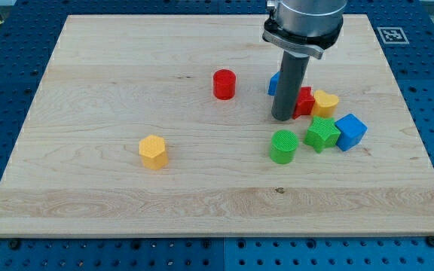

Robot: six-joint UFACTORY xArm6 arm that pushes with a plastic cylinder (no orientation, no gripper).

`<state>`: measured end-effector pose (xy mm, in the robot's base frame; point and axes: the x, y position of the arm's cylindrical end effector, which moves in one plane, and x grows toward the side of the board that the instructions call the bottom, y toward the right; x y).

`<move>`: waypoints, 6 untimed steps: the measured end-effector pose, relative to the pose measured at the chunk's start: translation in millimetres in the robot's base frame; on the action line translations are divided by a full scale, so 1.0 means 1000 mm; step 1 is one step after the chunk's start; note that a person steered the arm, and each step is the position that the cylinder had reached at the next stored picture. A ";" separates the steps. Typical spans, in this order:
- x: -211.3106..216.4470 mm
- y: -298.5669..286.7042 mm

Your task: Nudge the green circle a bit up

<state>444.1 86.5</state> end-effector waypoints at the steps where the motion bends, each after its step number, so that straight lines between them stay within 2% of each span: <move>1: 0.001 -0.055; 2: 0.032 -0.079; 3: 0.074 -0.059; 4: 0.095 -0.021; 5: 0.095 0.028; 6: 0.093 0.047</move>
